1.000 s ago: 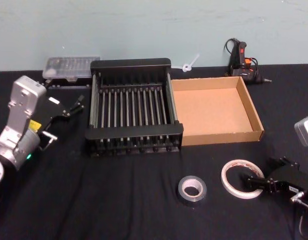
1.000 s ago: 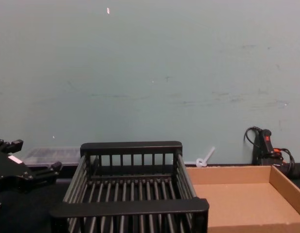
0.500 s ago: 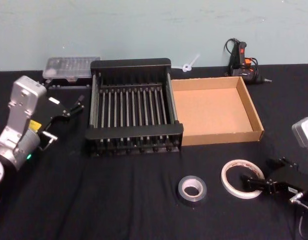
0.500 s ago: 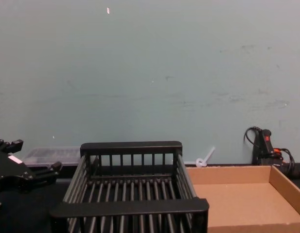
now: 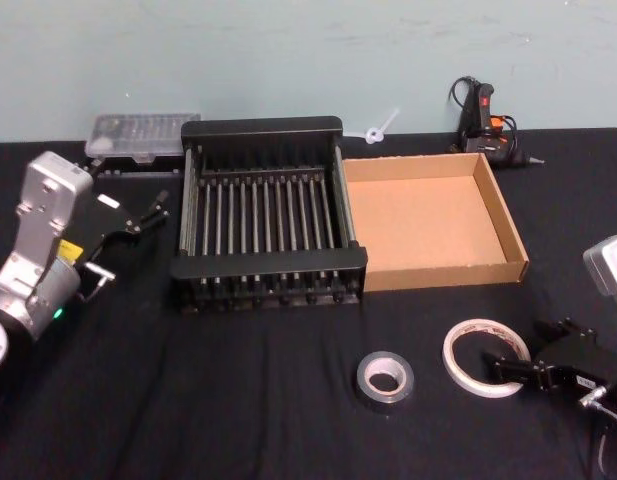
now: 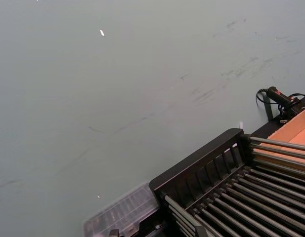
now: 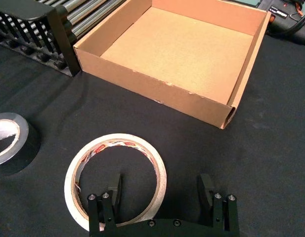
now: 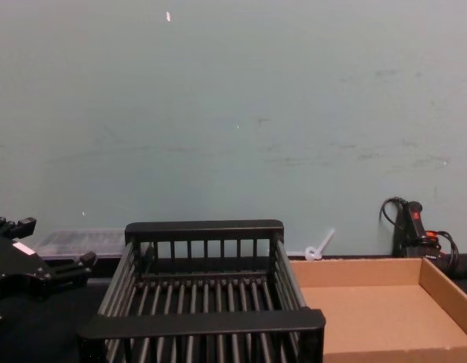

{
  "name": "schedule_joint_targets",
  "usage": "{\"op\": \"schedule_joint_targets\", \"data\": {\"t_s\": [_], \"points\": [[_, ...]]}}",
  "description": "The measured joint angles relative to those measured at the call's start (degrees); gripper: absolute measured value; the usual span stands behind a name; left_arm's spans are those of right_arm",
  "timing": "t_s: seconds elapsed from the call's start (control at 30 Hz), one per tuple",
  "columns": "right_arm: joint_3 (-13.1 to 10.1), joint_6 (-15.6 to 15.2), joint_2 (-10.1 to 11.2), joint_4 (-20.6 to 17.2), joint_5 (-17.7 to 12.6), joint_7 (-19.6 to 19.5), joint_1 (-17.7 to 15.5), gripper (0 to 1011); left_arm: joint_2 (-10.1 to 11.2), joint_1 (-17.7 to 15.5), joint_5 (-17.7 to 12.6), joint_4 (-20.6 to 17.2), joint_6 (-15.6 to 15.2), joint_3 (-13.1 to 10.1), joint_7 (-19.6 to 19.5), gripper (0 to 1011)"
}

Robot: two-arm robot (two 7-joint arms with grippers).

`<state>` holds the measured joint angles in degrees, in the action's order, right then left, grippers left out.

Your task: Pick up the white tape and place it into the black box , Pick up the silver tape and place it into the brown box.

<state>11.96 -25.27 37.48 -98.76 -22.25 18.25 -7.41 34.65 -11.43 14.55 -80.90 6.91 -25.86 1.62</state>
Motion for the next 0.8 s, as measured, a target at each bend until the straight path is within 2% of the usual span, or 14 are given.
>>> {"op": "schedule_joint_targets", "data": {"t_s": [0.8], "points": [[-0.42,-0.39,-0.40,0.07,0.19,0.25,0.03,1002,0.00,0.00,0.00,0.00,0.00,0.00,0.00,1001]]}}
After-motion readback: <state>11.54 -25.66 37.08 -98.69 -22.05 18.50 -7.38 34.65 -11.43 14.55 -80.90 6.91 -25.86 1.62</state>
